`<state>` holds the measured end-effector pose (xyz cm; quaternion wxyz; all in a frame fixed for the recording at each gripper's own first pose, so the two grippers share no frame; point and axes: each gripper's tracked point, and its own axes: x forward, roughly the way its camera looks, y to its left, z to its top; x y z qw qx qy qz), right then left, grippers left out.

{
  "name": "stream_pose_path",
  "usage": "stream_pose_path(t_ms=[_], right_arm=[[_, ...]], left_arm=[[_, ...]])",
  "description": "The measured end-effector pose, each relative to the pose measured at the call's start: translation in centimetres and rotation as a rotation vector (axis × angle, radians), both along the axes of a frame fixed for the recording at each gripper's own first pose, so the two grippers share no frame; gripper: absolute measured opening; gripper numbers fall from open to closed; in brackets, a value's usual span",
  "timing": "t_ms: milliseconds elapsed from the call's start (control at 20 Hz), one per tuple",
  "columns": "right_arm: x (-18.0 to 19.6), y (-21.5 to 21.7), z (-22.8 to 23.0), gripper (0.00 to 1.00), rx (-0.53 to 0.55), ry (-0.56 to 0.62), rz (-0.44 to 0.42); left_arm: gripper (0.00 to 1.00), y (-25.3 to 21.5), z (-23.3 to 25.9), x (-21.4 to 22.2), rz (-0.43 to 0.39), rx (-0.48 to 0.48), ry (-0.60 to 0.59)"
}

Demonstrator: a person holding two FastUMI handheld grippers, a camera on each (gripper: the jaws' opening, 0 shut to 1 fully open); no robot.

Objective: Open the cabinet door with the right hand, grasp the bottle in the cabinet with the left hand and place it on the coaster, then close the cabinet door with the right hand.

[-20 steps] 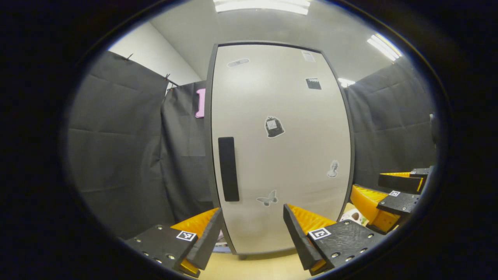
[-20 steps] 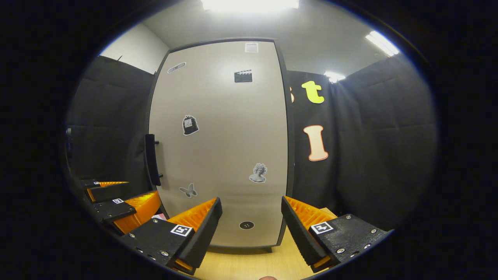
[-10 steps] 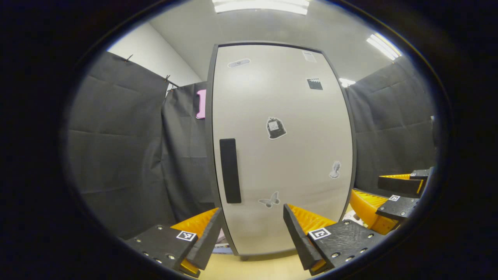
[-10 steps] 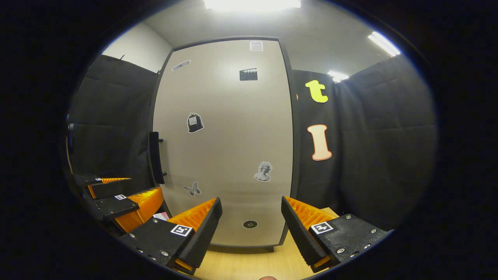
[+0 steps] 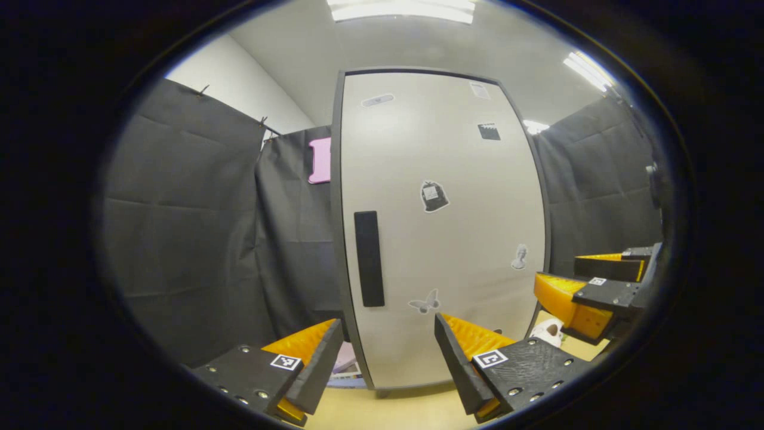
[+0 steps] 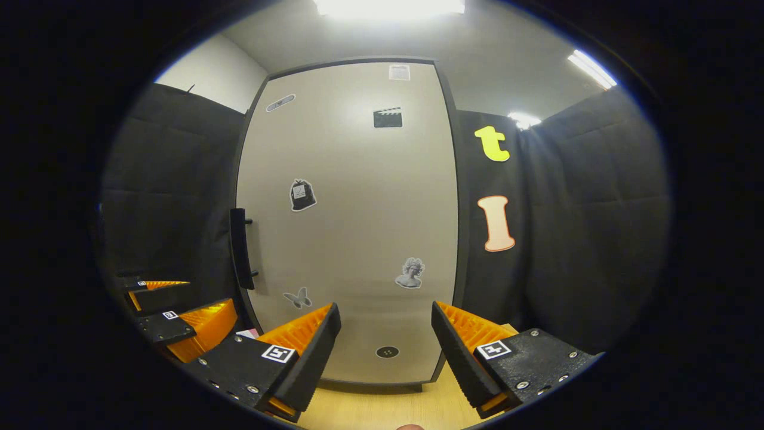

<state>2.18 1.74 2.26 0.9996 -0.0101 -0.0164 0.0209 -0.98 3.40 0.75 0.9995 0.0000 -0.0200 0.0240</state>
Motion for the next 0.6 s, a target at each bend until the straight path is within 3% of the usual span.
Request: stream_pose_path(t_ms=[400,450,600], right_arm=[[2.0,7.2,2.3,0.94,-0.007,-0.039,0.112],[2.4,8.2,2.3,0.90,-0.009,-0.034,0.124],[3.5,11.6,2.7,0.94,-0.001,-0.030,0.179]], left_arm=[[0.88,4.1,-0.8,-4.2,-0.006,0.012,-0.034],[0.88,4.7,-0.8,-4.7,-0.006,0.012,-0.032],[0.88,6.5,-1.3,-6.6,0.011,-0.001,-0.025]])
